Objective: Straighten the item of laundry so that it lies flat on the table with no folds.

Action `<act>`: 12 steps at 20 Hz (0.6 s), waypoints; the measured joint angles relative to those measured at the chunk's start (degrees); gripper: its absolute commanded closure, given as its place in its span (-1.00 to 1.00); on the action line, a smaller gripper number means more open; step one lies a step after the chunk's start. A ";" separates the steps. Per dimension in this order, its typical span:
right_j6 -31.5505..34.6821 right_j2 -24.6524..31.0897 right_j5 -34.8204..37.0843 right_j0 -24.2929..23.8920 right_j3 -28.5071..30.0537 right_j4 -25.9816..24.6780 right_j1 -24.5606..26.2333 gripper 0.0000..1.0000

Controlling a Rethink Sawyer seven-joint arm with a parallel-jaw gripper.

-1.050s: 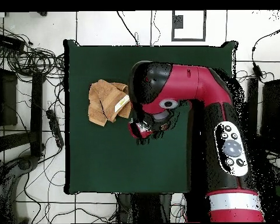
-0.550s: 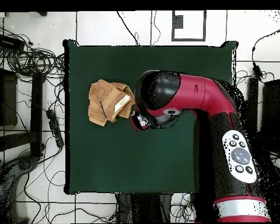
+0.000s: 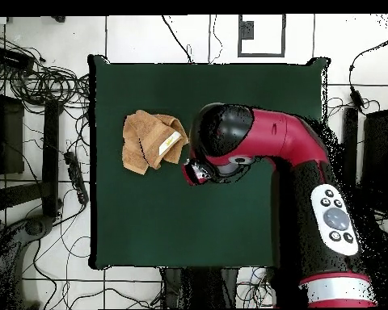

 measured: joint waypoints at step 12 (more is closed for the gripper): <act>0.00 0.00 -0.01 0.00 1.72 0.14 -0.06 -1.00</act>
